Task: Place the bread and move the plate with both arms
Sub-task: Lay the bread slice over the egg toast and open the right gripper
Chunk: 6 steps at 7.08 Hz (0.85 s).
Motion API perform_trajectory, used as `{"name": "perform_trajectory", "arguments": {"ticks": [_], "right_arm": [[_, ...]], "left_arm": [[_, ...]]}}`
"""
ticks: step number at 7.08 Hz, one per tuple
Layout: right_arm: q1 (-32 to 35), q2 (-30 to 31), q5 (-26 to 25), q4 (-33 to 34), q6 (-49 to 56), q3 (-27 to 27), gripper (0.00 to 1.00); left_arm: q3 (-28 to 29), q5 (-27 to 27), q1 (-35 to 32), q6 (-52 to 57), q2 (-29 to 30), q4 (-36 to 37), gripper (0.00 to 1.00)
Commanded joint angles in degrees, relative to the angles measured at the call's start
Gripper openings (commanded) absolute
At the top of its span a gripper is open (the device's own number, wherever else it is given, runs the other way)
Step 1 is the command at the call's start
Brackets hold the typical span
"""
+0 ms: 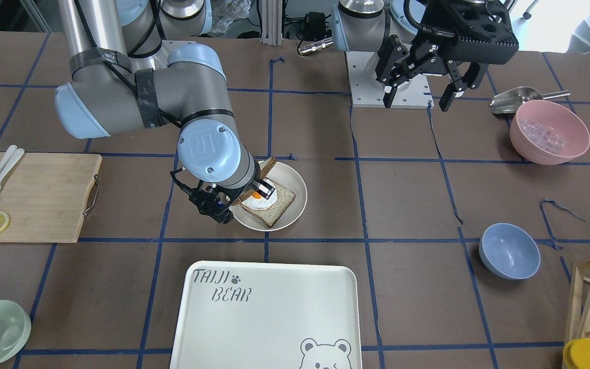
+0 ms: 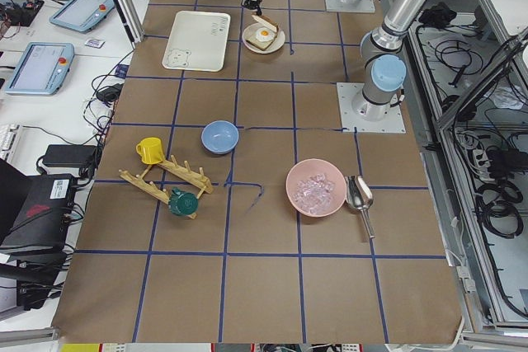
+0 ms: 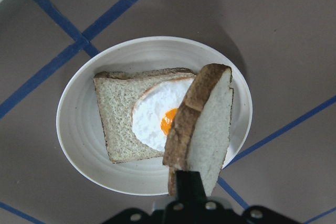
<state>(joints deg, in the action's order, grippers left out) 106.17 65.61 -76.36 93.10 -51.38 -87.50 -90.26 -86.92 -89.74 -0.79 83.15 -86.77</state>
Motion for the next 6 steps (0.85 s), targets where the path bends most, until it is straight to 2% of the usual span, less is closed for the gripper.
{"name": "perform_trajectory", "arguments": {"ticks": [1,2,3,4,5,6], "right_arm": [[0.0,-1.8,-0.1,5.7,-2.3,0.0,0.00],[0.0,-2.5,-0.4,7.1,-1.9,0.0,0.13],[0.0,-2.4,-0.5,8.9,-2.2,0.0,0.51],[0.0,-2.1,-0.7,9.2,-2.2,0.0,0.79],[0.0,-1.8,-1.0,9.5,-2.2,0.4,0.84],[-0.3,-0.7,-2.4,9.7,-1.1,0.5,0.84]], "left_arm": [[0.0,0.0,0.0,0.0,0.0,0.0,1.00],[0.0,0.0,0.0,0.0,0.0,0.0,1.00],[0.0,0.0,0.0,0.0,0.0,0.0,1.00],[0.0,0.0,0.0,0.0,0.0,0.0,1.00],[-0.1,0.0,0.0,0.0,0.1,0.0,1.00],[-0.1,0.0,-0.1,0.2,0.1,0.0,1.00]]}}
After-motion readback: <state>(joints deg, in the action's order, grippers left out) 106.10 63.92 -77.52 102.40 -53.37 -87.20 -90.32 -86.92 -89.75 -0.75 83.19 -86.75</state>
